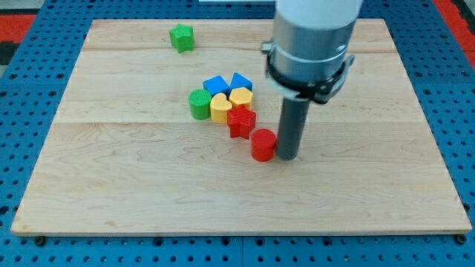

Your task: Push the red circle to the left of the red star

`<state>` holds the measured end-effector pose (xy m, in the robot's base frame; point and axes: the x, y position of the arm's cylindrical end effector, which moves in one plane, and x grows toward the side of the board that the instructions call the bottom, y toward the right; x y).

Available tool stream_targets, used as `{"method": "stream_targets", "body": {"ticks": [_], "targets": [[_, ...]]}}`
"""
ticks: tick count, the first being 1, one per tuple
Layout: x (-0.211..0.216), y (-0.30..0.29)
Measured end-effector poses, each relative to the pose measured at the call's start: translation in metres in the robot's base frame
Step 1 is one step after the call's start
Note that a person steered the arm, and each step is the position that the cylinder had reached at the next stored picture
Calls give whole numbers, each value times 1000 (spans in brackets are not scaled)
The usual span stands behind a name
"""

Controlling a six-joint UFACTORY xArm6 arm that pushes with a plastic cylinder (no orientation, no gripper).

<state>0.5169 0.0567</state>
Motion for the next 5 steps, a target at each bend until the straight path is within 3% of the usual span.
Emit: {"method": "stream_targets", "body": {"ticks": [3,4,5], "targets": [[5,-86],[8,-66],[2,21]]}}
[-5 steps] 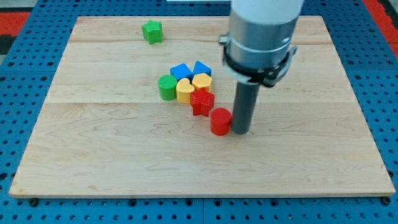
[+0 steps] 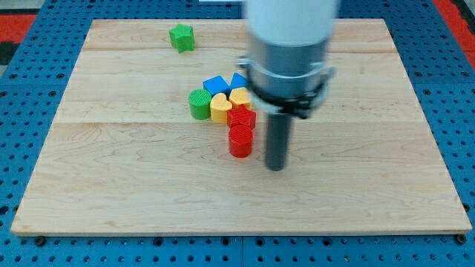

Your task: Push the red circle to the left of the red star

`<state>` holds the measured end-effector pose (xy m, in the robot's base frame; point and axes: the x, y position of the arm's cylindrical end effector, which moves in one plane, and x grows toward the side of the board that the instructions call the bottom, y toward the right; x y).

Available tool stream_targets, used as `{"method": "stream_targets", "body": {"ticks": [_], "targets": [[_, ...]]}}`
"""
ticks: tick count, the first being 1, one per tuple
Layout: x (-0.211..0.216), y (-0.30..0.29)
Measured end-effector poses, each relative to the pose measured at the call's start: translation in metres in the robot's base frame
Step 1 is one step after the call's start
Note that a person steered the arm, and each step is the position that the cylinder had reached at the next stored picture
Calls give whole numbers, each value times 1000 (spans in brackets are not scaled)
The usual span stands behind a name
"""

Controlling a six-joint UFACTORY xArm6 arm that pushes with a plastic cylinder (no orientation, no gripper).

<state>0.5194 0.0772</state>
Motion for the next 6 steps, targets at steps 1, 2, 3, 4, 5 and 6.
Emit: {"method": "stream_targets", "body": {"ticks": [1,2,3,4,5,6], "targets": [[-23,17],[-36,-17],[-11,-42],[-12,-95],[-15,-145],[-16,-172]]}}
